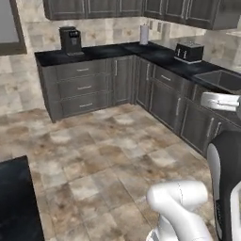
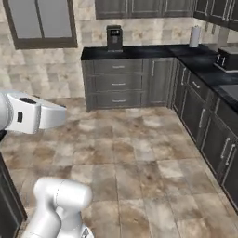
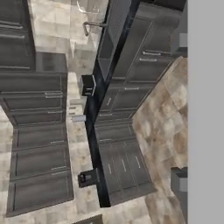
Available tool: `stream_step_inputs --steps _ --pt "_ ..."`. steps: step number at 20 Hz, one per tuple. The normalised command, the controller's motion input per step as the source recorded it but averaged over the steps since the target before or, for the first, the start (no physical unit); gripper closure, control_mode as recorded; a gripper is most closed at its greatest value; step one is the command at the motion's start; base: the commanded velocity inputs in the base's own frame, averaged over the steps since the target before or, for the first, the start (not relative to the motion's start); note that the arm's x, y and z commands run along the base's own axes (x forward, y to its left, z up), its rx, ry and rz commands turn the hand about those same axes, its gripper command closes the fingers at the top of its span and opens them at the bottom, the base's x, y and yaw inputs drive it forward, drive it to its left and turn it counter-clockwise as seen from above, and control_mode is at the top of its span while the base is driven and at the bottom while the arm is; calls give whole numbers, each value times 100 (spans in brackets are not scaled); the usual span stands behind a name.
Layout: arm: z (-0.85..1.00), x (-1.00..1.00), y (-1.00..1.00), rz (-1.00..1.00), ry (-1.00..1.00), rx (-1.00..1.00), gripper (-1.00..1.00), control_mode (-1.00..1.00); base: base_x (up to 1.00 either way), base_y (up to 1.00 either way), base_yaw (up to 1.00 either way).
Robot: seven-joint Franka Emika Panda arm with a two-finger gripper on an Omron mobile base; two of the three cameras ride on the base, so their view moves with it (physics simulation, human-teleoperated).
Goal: Open the cabinet and move the ladle to the pot. Then close the cabinet.
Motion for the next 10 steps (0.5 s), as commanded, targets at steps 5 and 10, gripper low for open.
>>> stream_step_inputs --steps 5,10 --pt "0 0 0 0 0 0 -100 100 0 0 -100" --pt "0 0 0 0 0 0 -100 100 0 0 -100"
